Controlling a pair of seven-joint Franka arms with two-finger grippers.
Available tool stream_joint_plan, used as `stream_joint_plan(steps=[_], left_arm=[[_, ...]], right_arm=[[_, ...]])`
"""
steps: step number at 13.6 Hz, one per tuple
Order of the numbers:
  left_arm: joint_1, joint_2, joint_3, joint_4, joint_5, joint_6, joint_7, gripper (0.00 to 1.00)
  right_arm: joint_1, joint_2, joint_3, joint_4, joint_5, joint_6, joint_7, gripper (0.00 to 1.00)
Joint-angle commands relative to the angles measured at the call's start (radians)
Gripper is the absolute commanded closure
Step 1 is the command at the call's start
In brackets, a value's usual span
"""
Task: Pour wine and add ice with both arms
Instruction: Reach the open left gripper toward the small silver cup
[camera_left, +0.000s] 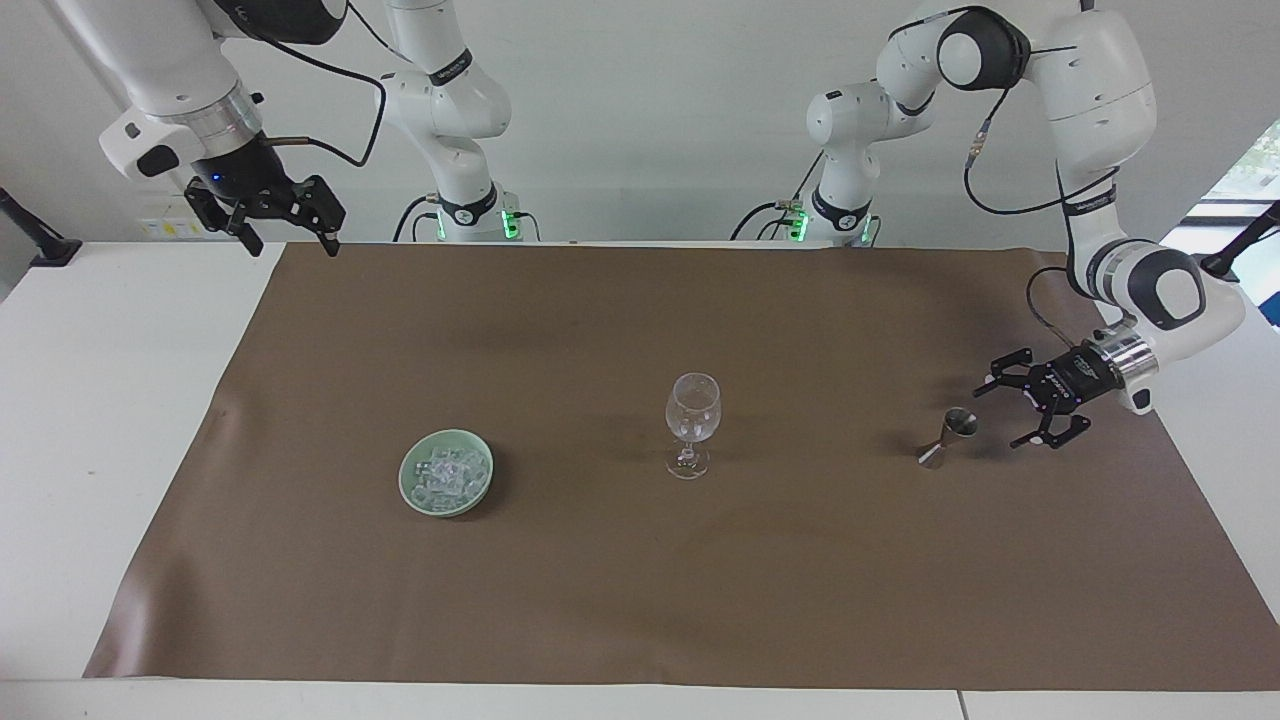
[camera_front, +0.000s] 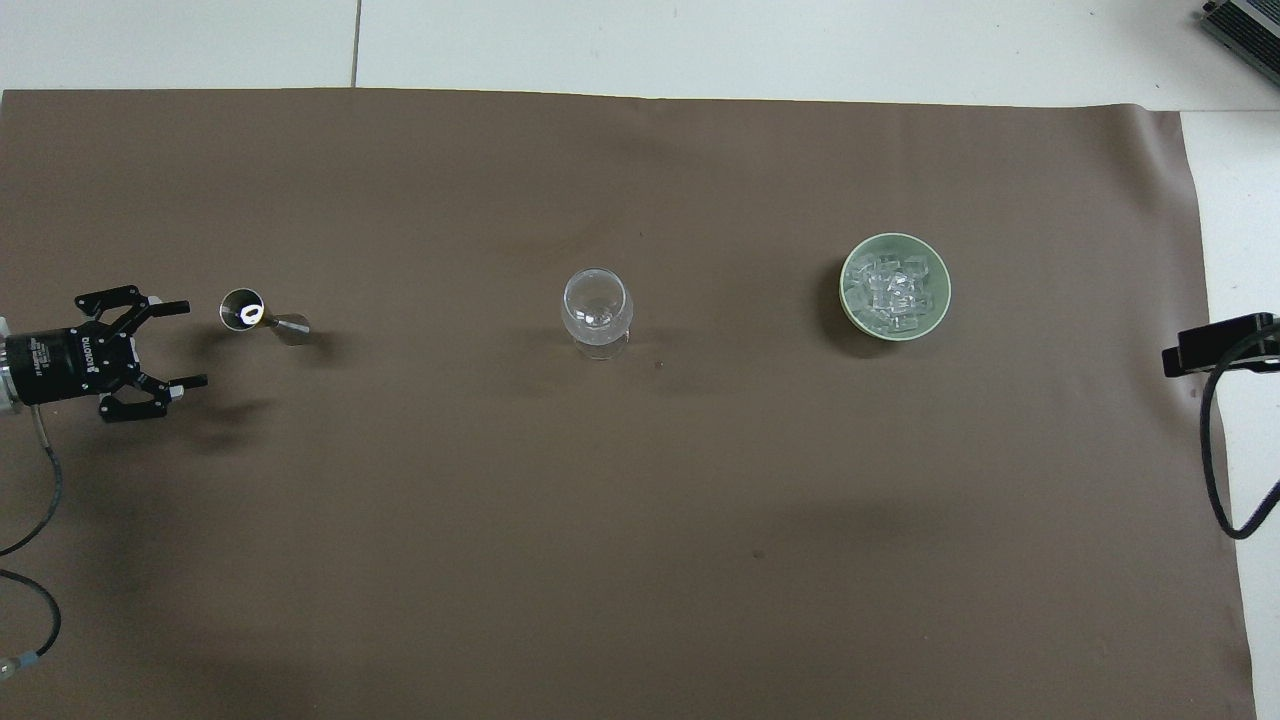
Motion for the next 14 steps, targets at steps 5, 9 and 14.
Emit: stream_joint_plan(steps=[5, 9, 14], left_arm=[[-0.055, -0.010, -0.005, -0.103, -0.133, 0.053, 0.122, 0.00], [-0.082, -0.012, -0.015, -0.116, -0.182, 0.088, 0.124, 0.00], [-0.093, -0.017, -0.037, -0.134, -0.222, 0.110, 0.125, 0.00]], right_arm=[[-0.004, 0.003, 0.001, 0.005, 0.014, 0.003, -0.008, 0.00], [-0.004, 0.003, 0.001, 0.005, 0.014, 0.003, -0.008, 0.00], [-0.004, 0.003, 0.002, 0.005, 0.014, 0.003, -0.008, 0.00]])
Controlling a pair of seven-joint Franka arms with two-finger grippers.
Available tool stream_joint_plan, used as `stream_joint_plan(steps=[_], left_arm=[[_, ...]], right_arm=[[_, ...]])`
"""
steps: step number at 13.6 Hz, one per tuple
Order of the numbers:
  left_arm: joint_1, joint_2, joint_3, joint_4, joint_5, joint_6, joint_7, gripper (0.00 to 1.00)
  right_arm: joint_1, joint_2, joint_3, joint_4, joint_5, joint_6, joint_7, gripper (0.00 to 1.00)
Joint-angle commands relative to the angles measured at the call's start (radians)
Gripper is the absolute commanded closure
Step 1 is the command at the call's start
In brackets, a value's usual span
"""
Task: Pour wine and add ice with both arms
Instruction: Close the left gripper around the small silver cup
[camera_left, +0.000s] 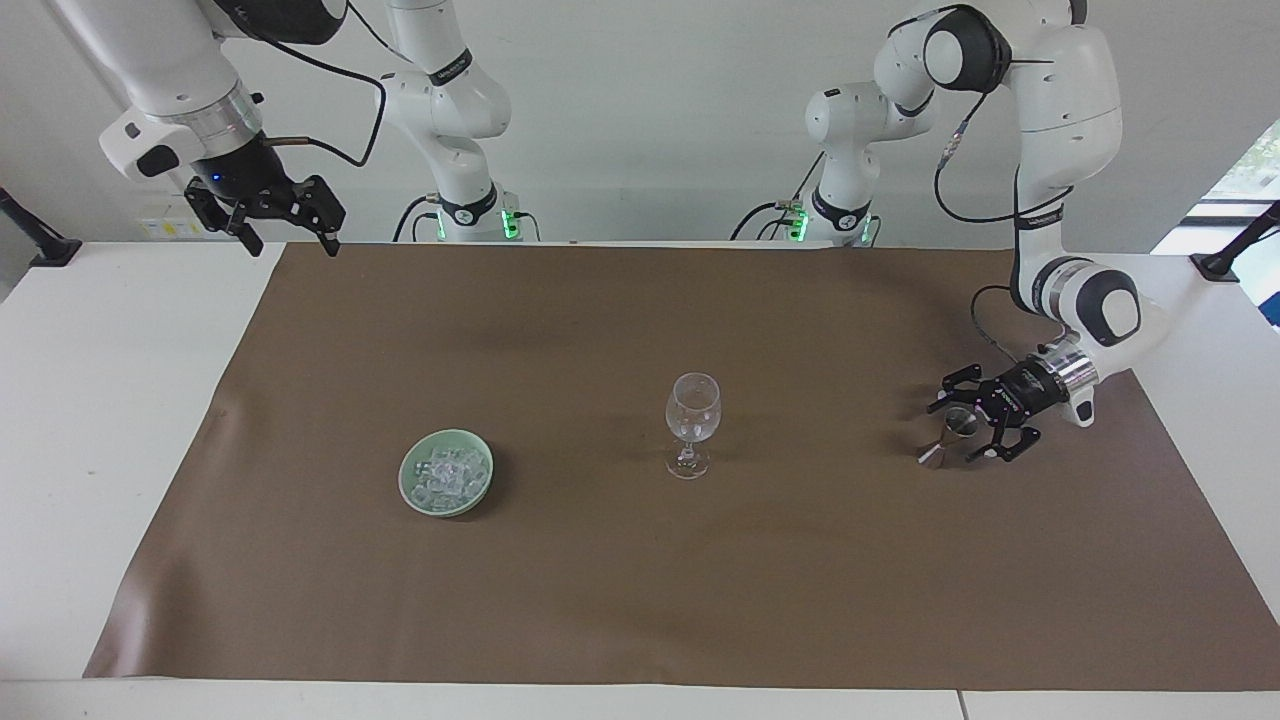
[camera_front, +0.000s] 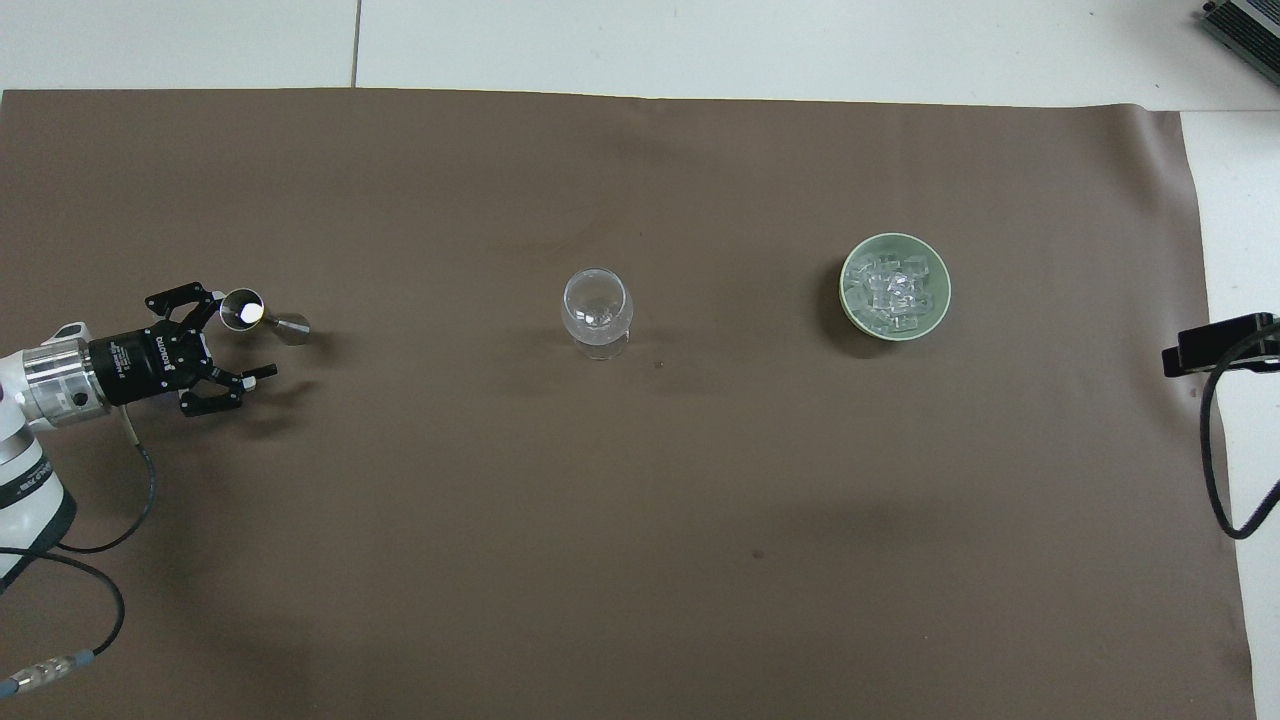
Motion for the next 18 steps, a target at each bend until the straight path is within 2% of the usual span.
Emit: stream_joint_plan(steps=[1, 15, 16, 18], left_arm=[[-0.023, -0.017, 0.001, -0.032, -0.036, 0.035, 0.018, 0.00], [-0.025, -0.015, -0.024, -0.030, -0.076, 0.063, 0.018, 0.00], [-0.025, -0.015, -0.024, -0.030, -0.076, 0.063, 0.018, 0.03], [-0.025, -0.015, -0.024, -0.030, -0.076, 0.066, 0.018, 0.19]], right_arm=[[-0.004, 0.003, 0.001, 0.005, 0.014, 0.003, -0.008, 0.00], [-0.004, 0.003, 0.002, 0.005, 0.014, 0.003, -0.008, 0.00], [-0.004, 0.003, 0.002, 0.005, 0.014, 0.003, -0.008, 0.00], [-0.004, 0.003, 0.002, 0.005, 0.014, 0.003, -0.008, 0.00]])
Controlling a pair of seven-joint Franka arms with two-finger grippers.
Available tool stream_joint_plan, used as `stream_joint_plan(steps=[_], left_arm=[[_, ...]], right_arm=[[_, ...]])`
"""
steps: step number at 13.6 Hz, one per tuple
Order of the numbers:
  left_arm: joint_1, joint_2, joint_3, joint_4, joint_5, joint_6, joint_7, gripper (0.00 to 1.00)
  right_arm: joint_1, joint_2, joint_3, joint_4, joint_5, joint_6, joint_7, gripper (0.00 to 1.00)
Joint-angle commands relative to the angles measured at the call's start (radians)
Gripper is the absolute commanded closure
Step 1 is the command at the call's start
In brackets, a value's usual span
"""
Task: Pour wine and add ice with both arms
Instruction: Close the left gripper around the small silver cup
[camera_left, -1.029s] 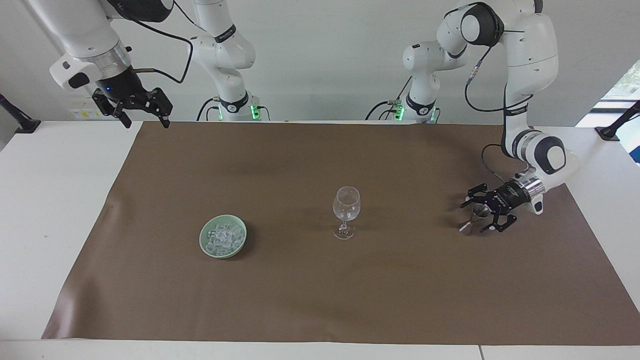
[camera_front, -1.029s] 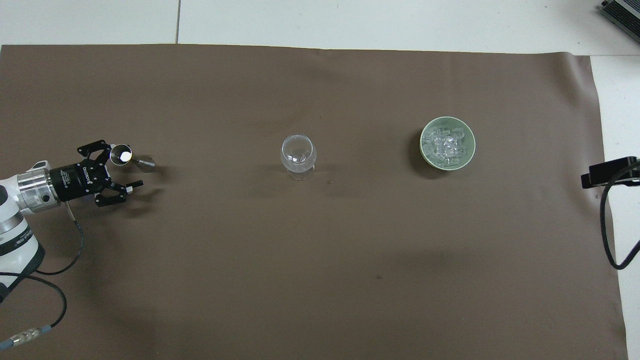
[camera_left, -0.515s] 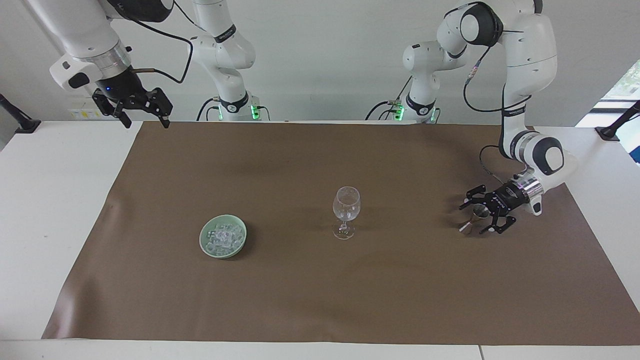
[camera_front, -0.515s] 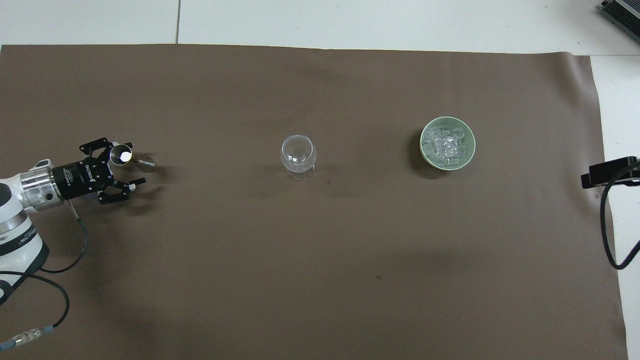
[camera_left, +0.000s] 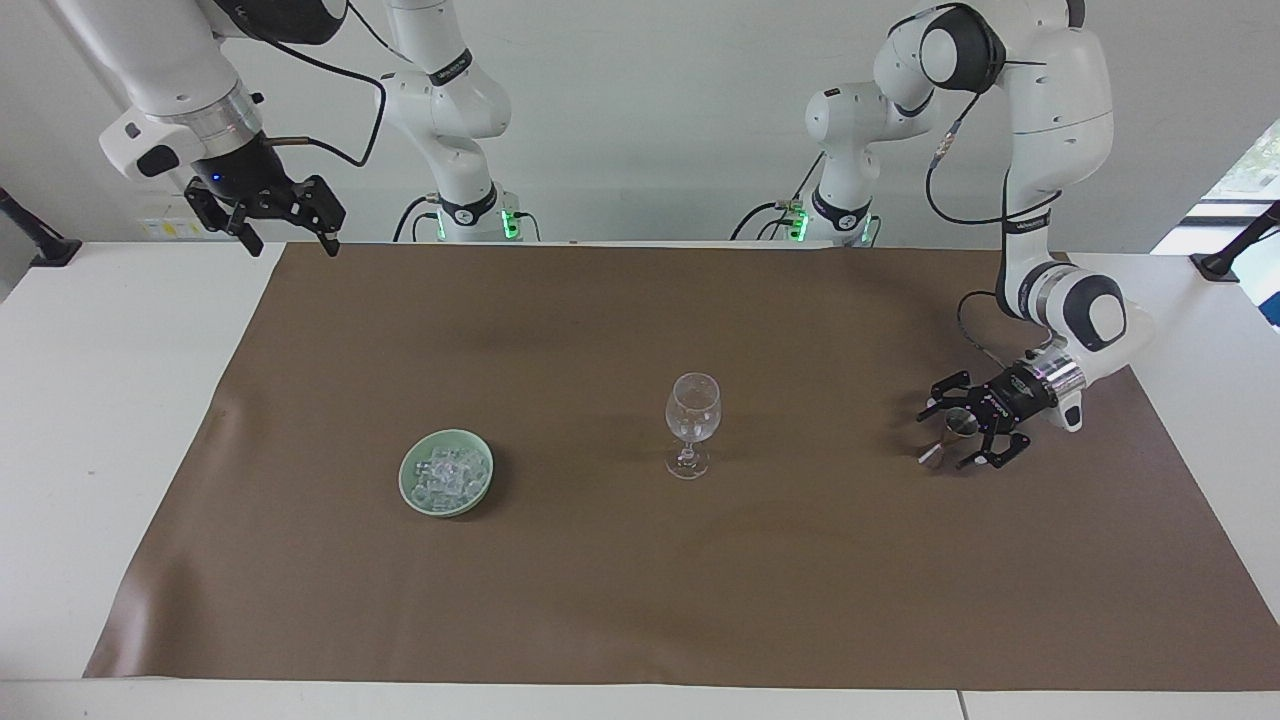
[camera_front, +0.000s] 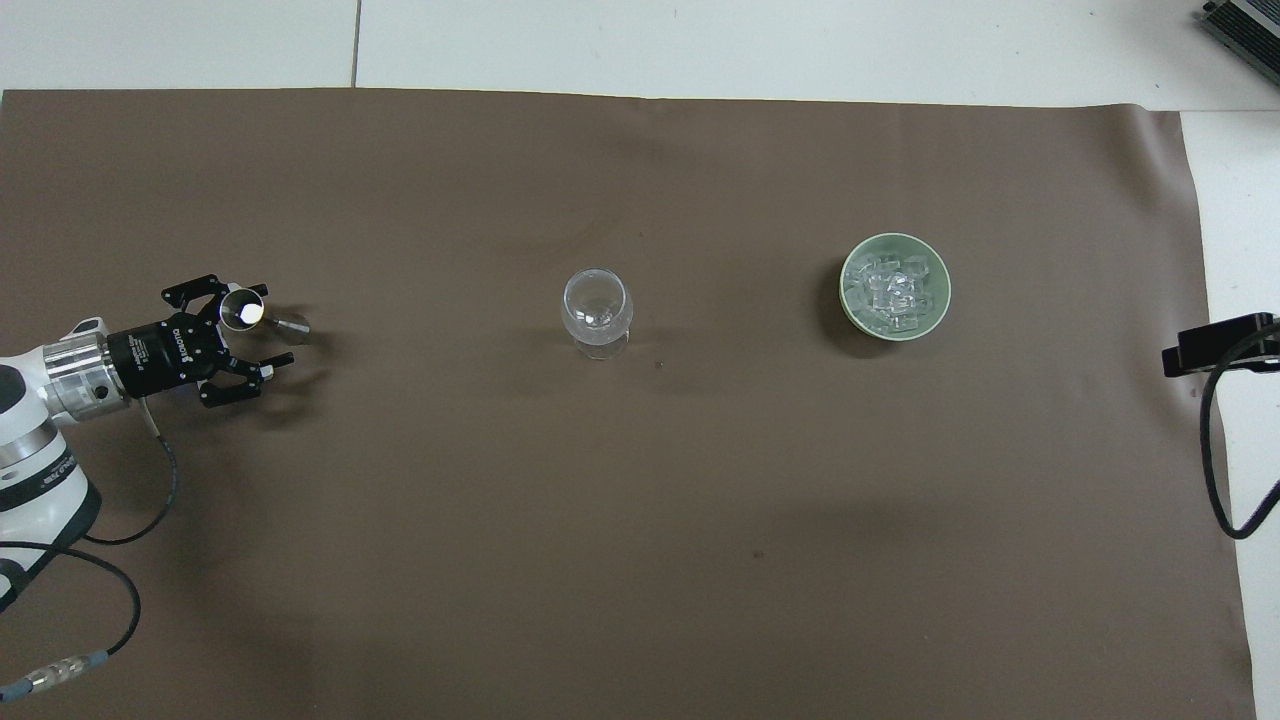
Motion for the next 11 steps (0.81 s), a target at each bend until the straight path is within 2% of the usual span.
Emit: stream_joint_plan(steps=[1, 3, 9, 11], left_arm=[[-0.015, -0.015, 0.004, -0.025, -0.025, 0.028, 0.016, 0.23], [-0.015, -0.015, 0.003, -0.025, -0.025, 0.028, 0.016, 0.32], [-0.015, -0.015, 0.001, -0.025, -0.025, 0.036, 0.014, 0.36], [-0.015, -0.015, 0.001, -0.023, -0.025, 0.036, 0.013, 0.45]], right_arm=[[-0.004, 0.003, 0.002, 0.005, 0.015, 0.003, -0.008, 0.00], [-0.004, 0.003, 0.001, 0.005, 0.015, 0.003, -0.008, 0.00], [-0.004, 0.003, 0.001, 0.005, 0.014, 0.003, -0.008, 0.00], [-0.004, 0.003, 0.002, 0.005, 0.014, 0.003, -0.008, 0.00]])
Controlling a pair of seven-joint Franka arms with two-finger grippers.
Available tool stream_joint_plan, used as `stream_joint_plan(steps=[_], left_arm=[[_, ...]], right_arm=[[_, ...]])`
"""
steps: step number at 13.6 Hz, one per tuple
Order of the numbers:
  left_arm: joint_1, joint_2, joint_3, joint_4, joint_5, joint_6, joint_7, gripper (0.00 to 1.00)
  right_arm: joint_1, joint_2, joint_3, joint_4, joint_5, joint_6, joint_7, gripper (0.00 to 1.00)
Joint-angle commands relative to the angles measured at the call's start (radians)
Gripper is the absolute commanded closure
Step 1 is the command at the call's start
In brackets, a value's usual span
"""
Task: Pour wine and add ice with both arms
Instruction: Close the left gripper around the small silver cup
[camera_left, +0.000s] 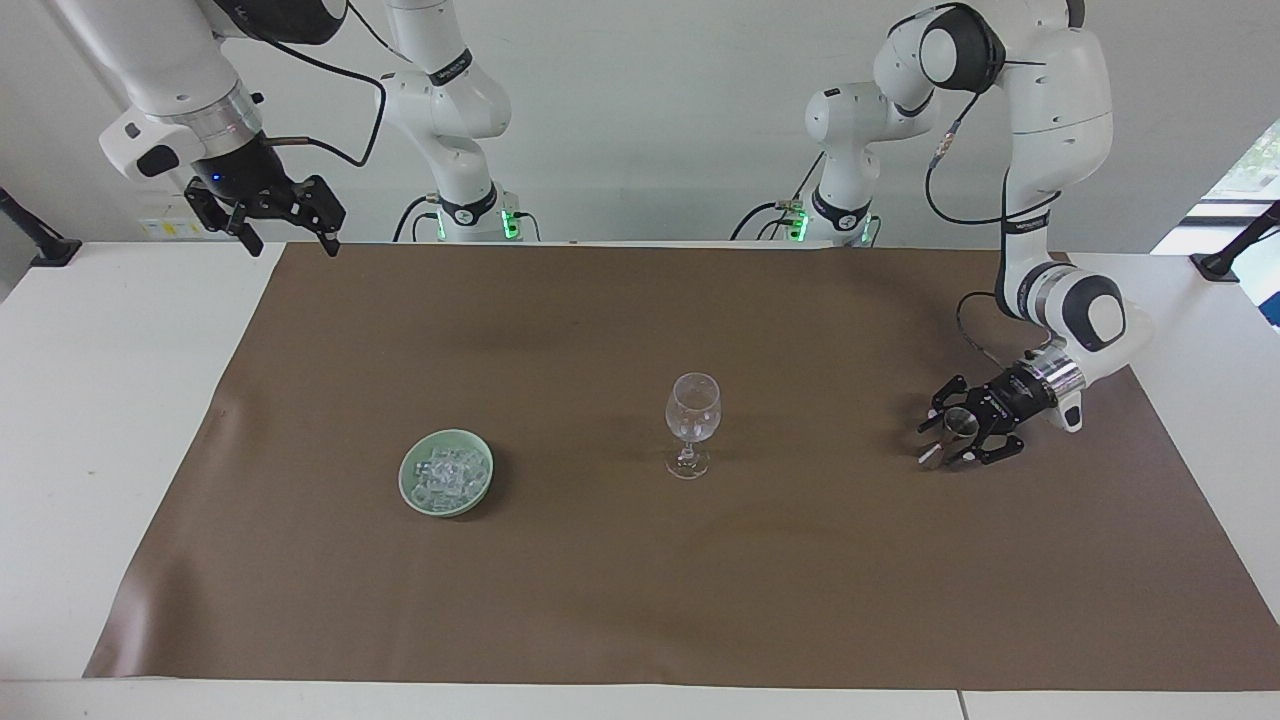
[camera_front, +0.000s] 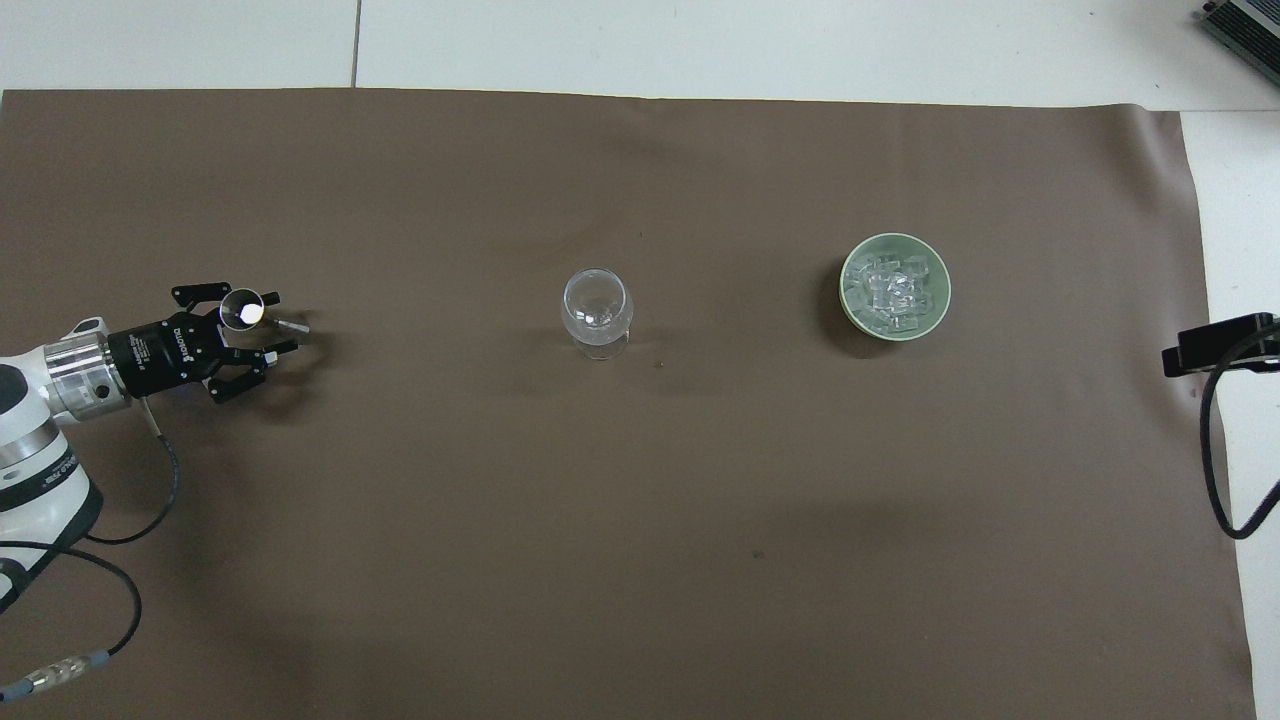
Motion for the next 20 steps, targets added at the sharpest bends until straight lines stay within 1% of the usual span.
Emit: stream_joint_plan(steps=[1, 4, 7, 11, 13, 14, 15, 16, 20], left_arm=[[-0.015, -0.015, 0.005, -0.022, -0.024, 0.026, 0.012, 0.46], [-0.015, -0.015, 0.005, -0.019, -0.023, 0.024, 0.009, 0.52], [-0.015, -0.014, 0.005, -0.017, -0.023, 0.026, 0.008, 0.56], [-0.013, -0.014, 0.005, -0.015, -0.023, 0.026, 0.004, 0.68], [-0.013, -0.014, 0.006, -0.015, -0.023, 0.026, 0.003, 0.82], [-0.013, -0.014, 0.006, -0.015, -0.023, 0.027, 0.003, 0.85], [-0.013, -0.014, 0.006, -0.015, -0.023, 0.027, 0.003, 0.91], [-0.013, -0.014, 0.006, -0.015, -0.021, 0.026, 0.004, 1.00], [-0.013, -0.014, 0.006, -0.015, -0.020, 0.024, 0.003, 1.00]], right_arm=[[-0.004, 0.003, 0.002, 0.005, 0.014, 0.003, -0.008, 0.00], [-0.004, 0.003, 0.002, 0.005, 0.014, 0.003, -0.008, 0.00], [-0.004, 0.003, 0.001, 0.005, 0.014, 0.003, -0.008, 0.00], [-0.004, 0.003, 0.001, 0.005, 0.014, 0.003, -0.008, 0.00], [-0.004, 0.003, 0.002, 0.005, 0.014, 0.003, -0.008, 0.00], [-0.004, 0.003, 0.002, 0.005, 0.014, 0.003, -0.008, 0.00], [-0.004, 0.003, 0.002, 0.005, 0.014, 0.003, -0.008, 0.00], [-0.004, 0.003, 0.002, 0.005, 0.014, 0.003, -0.008, 0.00], [-0.004, 0.003, 0.001, 0.005, 0.014, 0.003, -0.008, 0.00]])
